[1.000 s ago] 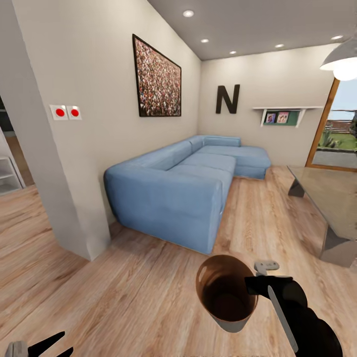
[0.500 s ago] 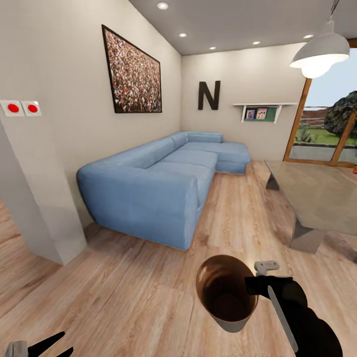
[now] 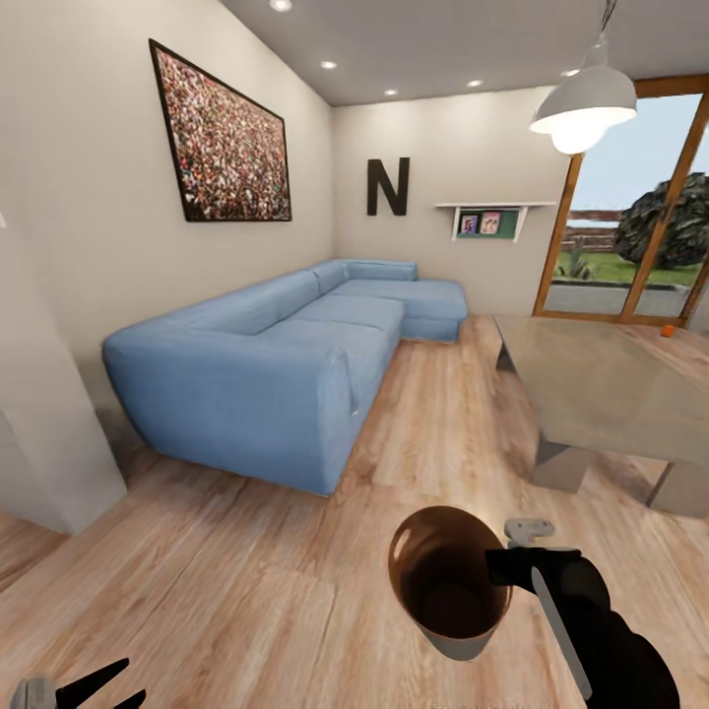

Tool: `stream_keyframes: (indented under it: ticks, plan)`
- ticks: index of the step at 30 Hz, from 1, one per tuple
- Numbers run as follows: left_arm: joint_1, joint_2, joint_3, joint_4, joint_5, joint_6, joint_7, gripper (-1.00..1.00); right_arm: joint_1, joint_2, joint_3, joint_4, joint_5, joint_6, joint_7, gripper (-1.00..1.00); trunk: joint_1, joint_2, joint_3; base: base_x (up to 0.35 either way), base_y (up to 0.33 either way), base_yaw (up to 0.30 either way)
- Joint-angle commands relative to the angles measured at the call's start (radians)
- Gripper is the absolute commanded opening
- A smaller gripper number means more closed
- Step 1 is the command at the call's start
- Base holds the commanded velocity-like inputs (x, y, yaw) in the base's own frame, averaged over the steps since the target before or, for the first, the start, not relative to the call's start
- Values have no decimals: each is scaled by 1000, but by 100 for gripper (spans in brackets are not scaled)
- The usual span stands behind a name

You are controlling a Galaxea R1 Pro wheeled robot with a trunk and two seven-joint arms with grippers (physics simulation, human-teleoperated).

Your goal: Put the three can of soda from the living room inside the tash can in the kitchen.

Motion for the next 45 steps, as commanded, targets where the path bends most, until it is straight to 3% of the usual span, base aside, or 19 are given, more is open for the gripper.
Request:
stream_keyframes:
  ticks: [1, 21, 45]
  plan:
    - [0, 0, 0, 0, 0, 0, 0, 100, -1, 0, 0, 1, -6, 0, 4, -100, 0, 0, 0, 0, -346, -243]
    - [0, 0, 0, 0, 0, 0, 0, 100, 0, 0, 0, 4, -7, 1, 5, -100, 0, 0, 0, 13, -345, -290]
    - [0, 0, 0, 0, 0, 0, 2, 100, 0, 0, 0, 4, -7, 0, 5, -100, 0, 0, 0, 243, -257, -300]
